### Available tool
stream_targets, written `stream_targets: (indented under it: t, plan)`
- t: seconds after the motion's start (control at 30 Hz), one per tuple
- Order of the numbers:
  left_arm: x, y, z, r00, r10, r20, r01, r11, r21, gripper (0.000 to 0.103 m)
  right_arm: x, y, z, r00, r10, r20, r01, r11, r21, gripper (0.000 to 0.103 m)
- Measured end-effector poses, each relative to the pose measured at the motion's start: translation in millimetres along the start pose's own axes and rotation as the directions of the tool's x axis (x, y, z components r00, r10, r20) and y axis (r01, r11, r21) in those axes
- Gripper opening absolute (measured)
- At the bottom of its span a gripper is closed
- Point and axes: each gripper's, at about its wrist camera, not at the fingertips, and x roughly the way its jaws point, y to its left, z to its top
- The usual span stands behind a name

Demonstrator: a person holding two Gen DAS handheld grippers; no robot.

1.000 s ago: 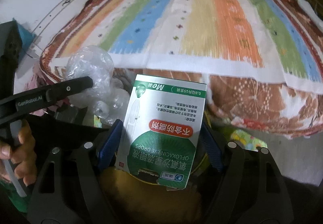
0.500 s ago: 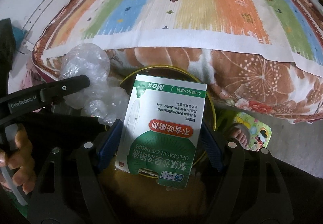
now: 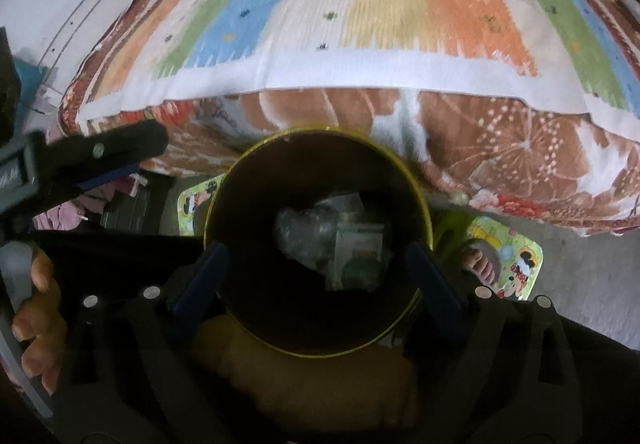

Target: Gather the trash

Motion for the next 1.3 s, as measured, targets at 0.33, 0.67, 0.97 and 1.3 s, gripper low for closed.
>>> stream_targets:
  t: [0.33,0.67,0.97,1.3]
  plan:
    - [-37,-13,-10,0.993,0.0,0.118,-0.016,0.991,0.135,0.091,-33,-3,-6,0.994,-0.021,0.106,0.025,0.999,-0.036,0.091]
    - [-72,-14,-28,0.984,-0.056,0.17,0.021,0.979,0.202,0.097,-76,4,-19,0.977,-0.007,0.213,0.025,0.996,-0.086,0.094]
    - [-82,2,-70,0.978,-0.063,0.2,0.012,0.969,0.245,0.097,-101,-9,-55,0.956,0.029,0.293,0.009,0.992,-0.127,0.094]
    - [-90,10,-100,0.965,-0.056,0.257,-0.017,0.962,0.274,0.097,-112,-4,-90,0.937,0.076,0.34,-0.013,0.983,-0.185,0.094]
